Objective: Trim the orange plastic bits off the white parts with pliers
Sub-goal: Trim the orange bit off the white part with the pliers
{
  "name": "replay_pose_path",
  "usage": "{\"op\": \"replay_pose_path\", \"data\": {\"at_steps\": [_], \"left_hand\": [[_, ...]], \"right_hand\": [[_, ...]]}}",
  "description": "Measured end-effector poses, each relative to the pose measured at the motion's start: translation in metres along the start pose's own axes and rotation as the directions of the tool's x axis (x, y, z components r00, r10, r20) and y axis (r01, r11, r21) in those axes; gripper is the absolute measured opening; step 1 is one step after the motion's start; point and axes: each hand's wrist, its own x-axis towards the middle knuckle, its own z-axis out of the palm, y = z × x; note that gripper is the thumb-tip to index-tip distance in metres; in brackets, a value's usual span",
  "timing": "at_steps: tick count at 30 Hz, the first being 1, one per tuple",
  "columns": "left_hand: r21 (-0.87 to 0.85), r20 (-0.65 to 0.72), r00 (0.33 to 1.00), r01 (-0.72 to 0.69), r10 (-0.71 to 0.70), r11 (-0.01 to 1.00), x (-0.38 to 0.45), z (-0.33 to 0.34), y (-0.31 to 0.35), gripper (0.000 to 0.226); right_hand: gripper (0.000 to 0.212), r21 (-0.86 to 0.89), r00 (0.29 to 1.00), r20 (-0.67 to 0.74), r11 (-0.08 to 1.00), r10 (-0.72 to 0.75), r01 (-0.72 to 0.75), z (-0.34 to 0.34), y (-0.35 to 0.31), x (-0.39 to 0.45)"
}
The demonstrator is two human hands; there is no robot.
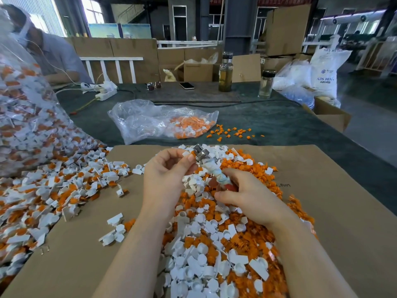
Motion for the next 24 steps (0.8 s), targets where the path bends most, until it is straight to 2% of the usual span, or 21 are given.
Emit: {"op": "replay_pose_path", "data": {"at_steps": [3,5,9,11,16,21,24], "left_hand": [[-0.041,0.02,1.0,0.02,-0.02,0.999,0.0012,-0.0028,0.0003,0.008],[-0.054,0.037,0.999,0.023,-0.021,0.998,0.0014,-0.0034,0.0008,0.008],[-0.069,0.049,0.999,0.024,-0.021,0.997,0.0018,-0.0046,0.0013,0.005],[-0.073,0.047,0.999,0.03,-0.026,0.997,0.0015,-0.0046,0.0009,0.006],[-0.072,0.031,0.999,0.039,-0.036,0.997,0.0018,-0.0034,0.0002,0.011],[-0.071,0.007,0.998,0.055,-0.055,0.996,0.0035,-0.0026,-0.0012,0.01],[-0.107,0.002,0.992,0.128,-0.128,0.986,0.0036,-0.0021,-0.0009,0.007]], "right_hand": [[0.049,-0.003,0.999,0.039,1.0,0.018,-0.018,-0.0006,-0.0001,-0.0007],[0.05,-0.008,0.999,0.045,1.0,0.021,-0.021,-0.0009,-0.0002,-0.0012],[0.019,-0.015,0.999,0.045,1.0,-0.021,0.021,-0.0009,-0.0029,-0.0028],[0.012,-0.028,0.999,0.033,0.999,-0.043,0.044,0.0005,-0.0043,-0.0031],[0.008,-0.028,0.998,0.022,0.998,-0.059,0.059,0.0035,-0.005,-0.0008],[0.021,-0.019,0.999,0.013,0.999,-0.033,0.033,0.0062,-0.0014,0.0022],[0.016,-0.067,0.999,-0.011,0.997,-0.047,0.046,0.0083,0.0011,0.0032]]}}
